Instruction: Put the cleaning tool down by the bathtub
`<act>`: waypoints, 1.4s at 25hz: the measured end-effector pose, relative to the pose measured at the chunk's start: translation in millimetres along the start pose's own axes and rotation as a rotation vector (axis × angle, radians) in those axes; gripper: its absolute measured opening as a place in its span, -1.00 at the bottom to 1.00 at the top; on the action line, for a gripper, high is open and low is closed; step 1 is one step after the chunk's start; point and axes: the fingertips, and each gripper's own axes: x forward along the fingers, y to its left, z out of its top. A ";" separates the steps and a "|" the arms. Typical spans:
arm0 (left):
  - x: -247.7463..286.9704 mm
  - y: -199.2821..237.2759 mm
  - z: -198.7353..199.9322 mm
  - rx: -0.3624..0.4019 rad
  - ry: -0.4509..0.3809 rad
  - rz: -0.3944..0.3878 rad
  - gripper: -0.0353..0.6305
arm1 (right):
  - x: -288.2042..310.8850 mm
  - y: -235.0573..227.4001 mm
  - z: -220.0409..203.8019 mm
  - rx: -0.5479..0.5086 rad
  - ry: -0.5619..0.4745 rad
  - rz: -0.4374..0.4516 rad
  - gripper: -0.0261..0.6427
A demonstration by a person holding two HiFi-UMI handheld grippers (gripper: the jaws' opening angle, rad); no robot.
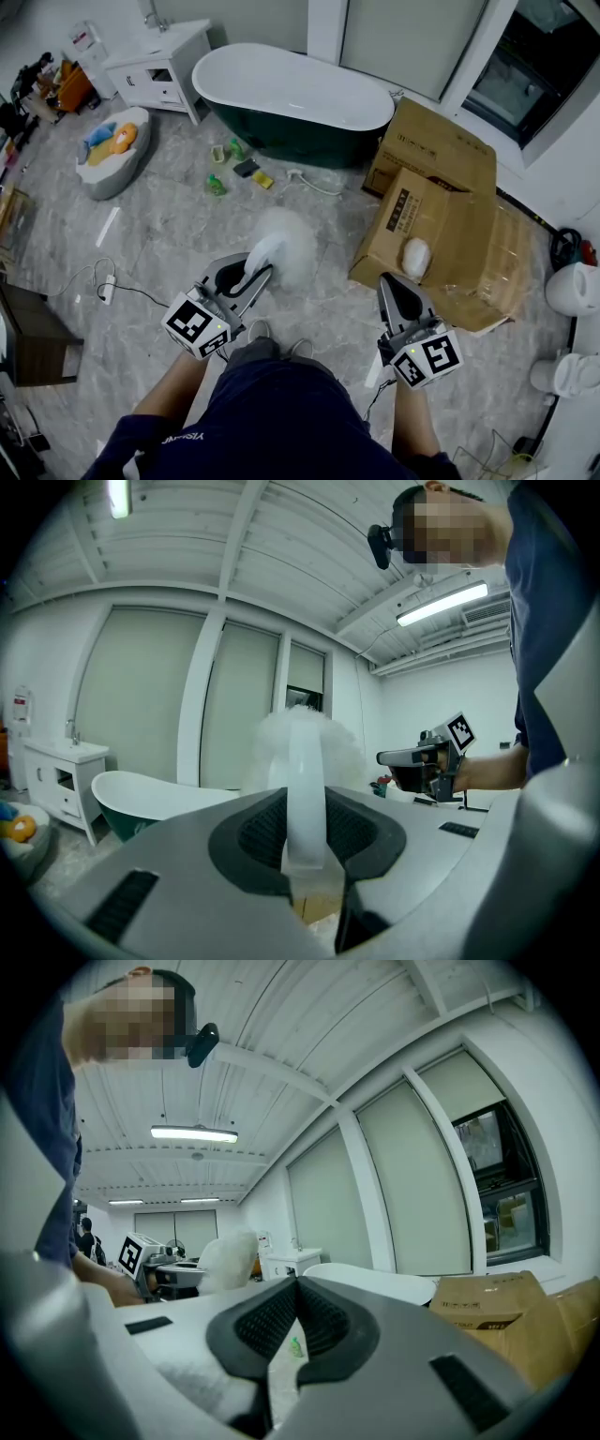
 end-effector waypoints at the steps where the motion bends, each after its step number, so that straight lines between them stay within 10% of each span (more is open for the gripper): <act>1: 0.9 -0.8 1.2 0.002 0.001 0.003 -0.57 | -0.8 -1.5 1.0 0.001 -0.002 0.002 -0.91; 20: 45.7 38.8 5.4 -0.017 -0.023 0.024 -0.57 | 34.7 -45.1 3.1 0.005 0.002 -0.014 -0.91; 35: 121.3 153.4 4.8 -0.055 -0.001 -0.006 -0.57 | 160.2 -99.6 2.5 0.029 0.053 -0.028 -0.91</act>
